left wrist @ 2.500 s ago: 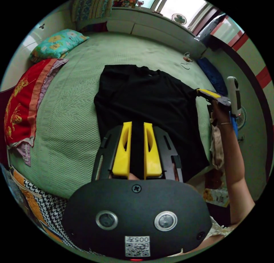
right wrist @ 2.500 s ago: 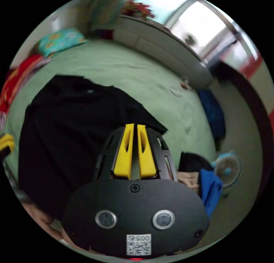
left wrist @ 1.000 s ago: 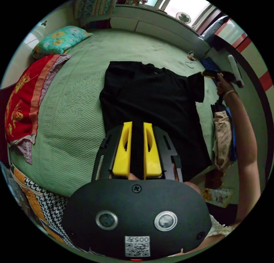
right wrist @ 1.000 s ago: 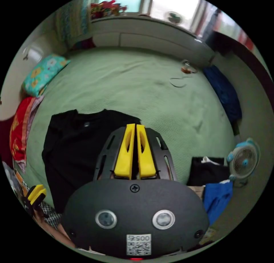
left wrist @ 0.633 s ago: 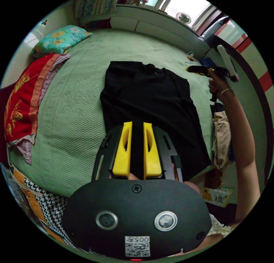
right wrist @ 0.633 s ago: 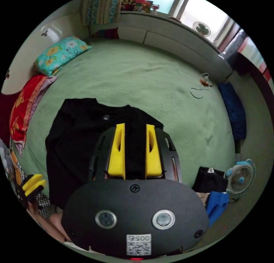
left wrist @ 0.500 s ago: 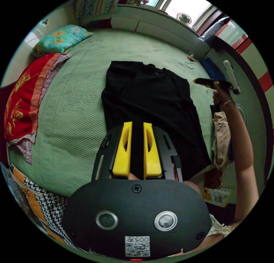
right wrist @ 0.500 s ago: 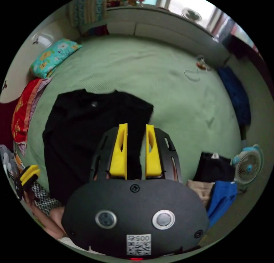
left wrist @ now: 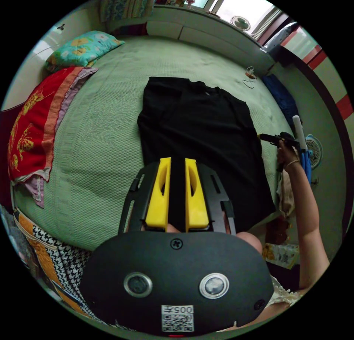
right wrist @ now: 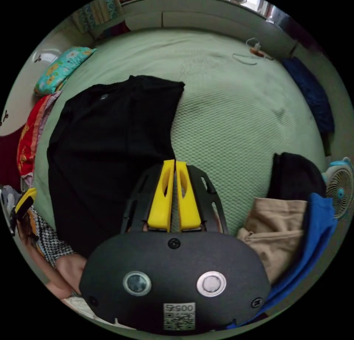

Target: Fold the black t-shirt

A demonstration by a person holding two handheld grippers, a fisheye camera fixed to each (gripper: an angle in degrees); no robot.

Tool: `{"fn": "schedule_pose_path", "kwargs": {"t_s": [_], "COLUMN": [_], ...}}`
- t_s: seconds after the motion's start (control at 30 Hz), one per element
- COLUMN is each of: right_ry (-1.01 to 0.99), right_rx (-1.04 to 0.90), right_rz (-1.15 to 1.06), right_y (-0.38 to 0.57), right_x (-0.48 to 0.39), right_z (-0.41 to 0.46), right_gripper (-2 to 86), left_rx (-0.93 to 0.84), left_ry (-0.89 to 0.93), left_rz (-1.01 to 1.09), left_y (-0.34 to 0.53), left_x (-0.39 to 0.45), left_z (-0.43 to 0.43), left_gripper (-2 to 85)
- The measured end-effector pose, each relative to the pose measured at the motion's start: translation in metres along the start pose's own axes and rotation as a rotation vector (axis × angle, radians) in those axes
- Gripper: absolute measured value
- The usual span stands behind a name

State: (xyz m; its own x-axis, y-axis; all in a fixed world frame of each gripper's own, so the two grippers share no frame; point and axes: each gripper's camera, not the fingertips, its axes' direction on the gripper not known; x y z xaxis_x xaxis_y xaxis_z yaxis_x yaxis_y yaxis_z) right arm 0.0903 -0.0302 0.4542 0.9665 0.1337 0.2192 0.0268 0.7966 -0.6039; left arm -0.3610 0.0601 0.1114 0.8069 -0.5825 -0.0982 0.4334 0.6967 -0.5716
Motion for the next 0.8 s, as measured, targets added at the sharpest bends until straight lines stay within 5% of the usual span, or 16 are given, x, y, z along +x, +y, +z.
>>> {"fn": "schedule_pose_path", "kwargs": {"t_s": [0.2,0.47,0.8], "right_ry": [0.037,-0.162,-0.124], "right_rx": [-0.124,0.166,0.123], "right_rz": [0.027,0.134,0.176], "right_y": [0.015,0.009,0.014], "right_x": [0.010,0.025,0.001], "right_z": [0.005,-0.034,-0.011], "right_gripper": [-1.1,5.3,4.7], "left_rx": [-0.006,-0.015,-0.030], "left_ry": [0.011,-0.011,-0.021], "left_rz": [0.002,-0.006,-0.013], "left_y": [0.008,0.019,0.036], "left_x": [0.003,0.008,0.012], "left_z": [0.003,0.007,0.019], "left_gripper": [7.3,7.2,7.1]}}
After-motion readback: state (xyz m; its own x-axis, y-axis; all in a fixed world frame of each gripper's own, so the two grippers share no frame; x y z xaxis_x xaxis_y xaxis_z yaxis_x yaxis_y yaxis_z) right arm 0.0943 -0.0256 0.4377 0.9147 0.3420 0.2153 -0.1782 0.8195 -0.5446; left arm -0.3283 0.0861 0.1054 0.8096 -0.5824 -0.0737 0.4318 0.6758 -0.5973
